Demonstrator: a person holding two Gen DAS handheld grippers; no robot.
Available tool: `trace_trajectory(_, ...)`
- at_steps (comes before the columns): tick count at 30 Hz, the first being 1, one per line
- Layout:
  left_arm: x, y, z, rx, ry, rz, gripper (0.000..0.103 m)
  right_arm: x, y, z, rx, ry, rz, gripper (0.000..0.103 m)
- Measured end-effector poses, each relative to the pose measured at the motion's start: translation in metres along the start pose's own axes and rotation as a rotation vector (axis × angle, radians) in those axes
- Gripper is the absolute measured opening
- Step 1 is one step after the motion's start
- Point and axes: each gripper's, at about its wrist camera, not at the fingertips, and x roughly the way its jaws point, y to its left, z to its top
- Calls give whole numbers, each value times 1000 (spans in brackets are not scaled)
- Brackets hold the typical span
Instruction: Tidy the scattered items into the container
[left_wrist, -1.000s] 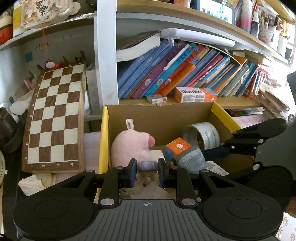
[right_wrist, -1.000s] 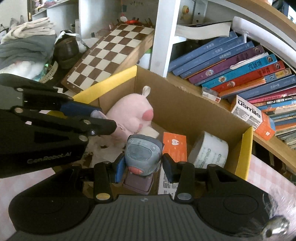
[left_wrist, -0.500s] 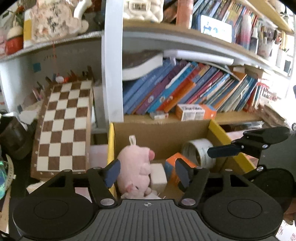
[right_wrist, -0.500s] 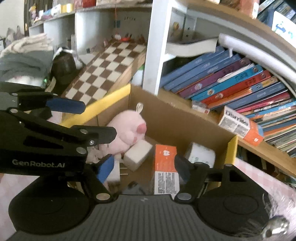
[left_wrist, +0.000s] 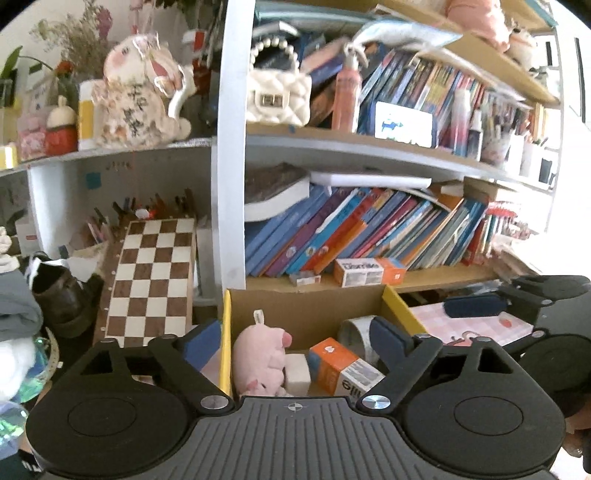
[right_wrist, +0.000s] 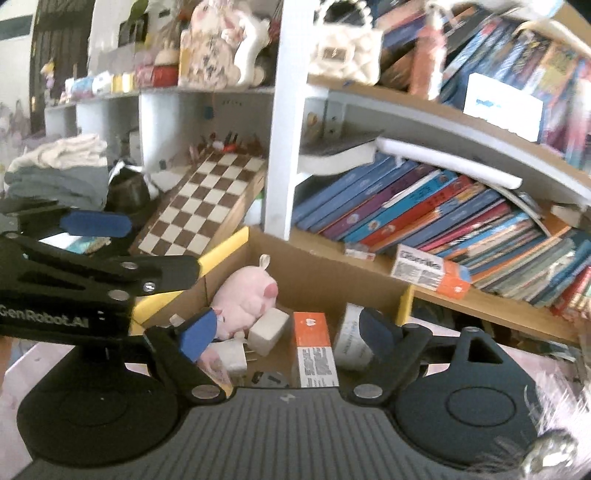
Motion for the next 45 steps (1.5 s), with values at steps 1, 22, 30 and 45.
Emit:
trace_trajectory(1,-6,-2,-1,5,-5,-3,92,-7,0,-3,8,-7,-13,86)
trace_trajectory(22,-64,-50,-81,16,145,-4,96,-103,-23,-113,126,49,-207,94)
trace_trajectory(30,-77,-80,-98,4,182,34,96,-124,-40,-146,175,87,-216,95)
trace_trajectory(45,-93,-124,-114,25,205,79,97,-148,-49,-168,164,98,-238,101)
